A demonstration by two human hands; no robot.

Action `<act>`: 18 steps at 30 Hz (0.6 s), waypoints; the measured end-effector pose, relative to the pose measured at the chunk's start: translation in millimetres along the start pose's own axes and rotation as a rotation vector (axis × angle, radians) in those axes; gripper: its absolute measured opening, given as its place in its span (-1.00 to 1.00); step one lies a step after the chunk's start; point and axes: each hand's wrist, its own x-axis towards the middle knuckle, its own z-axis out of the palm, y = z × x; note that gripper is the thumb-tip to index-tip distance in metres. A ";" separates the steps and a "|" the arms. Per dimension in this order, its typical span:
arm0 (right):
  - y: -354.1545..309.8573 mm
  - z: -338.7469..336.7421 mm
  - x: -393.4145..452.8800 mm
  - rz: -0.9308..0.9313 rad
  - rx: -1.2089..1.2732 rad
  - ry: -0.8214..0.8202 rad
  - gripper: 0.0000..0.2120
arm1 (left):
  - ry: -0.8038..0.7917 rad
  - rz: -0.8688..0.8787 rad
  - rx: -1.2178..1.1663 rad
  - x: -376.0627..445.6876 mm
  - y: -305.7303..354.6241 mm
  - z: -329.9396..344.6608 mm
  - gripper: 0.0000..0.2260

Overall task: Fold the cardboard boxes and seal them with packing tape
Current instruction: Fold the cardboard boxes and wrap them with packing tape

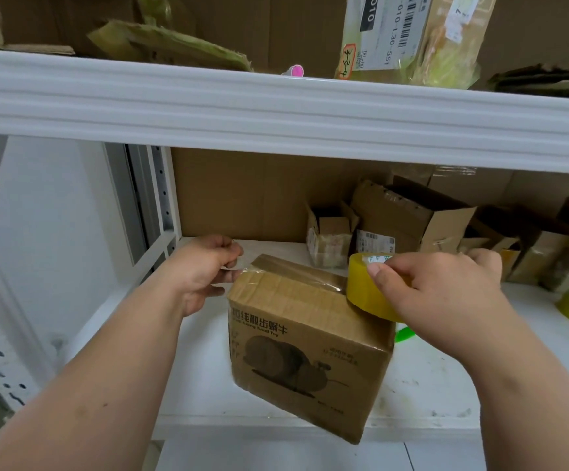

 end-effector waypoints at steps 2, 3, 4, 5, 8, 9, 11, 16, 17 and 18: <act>-1.6 1.9 -0.5 -0.002 -0.018 -0.017 -0.53 | 0.010 0.009 0.022 -1.2 3.8 0.8 -0.87; -2.8 2.8 -0.6 -0.008 -0.028 -0.019 -0.51 | 0.018 0.014 0.022 -1.7 5.9 1.8 -0.84; -3.7 3.8 -1.2 -0.012 -0.034 -0.017 -0.50 | 0.031 0.021 0.025 -2.3 8.0 3.2 -0.81; -4.5 4.9 -2.1 -0.013 -0.033 -0.016 -0.50 | 0.048 0.025 0.029 -2.5 9.8 5.0 -0.78; -3.4 7.2 -6.0 -0.006 -0.013 -0.038 -0.51 | 0.094 0.039 0.002 0.3 11.1 8.0 -0.66; -2.4 7.8 -7.5 -0.004 -0.009 -0.044 -0.52 | 0.109 0.044 0.002 1.5 9.9 8.4 -0.63; -0.2 8.0 -9.3 -0.002 -0.005 -0.045 -0.53 | 0.144 0.058 0.068 1.7 6.6 8.9 -0.67; 1.1 9.4 -11.7 -0.043 -0.016 -0.008 -0.55 | 0.148 0.042 0.123 1.6 -6.6 9.7 -0.92; 1.5 9.5 -12.1 -0.050 -0.019 -0.001 -0.54 | 0.139 0.039 0.118 2.4 -6.9 9.0 -0.92; 1.9 9.5 -12.4 -0.055 -0.021 0.001 -0.53 | 0.130 0.033 0.115 3.3 -6.5 8.4 -0.92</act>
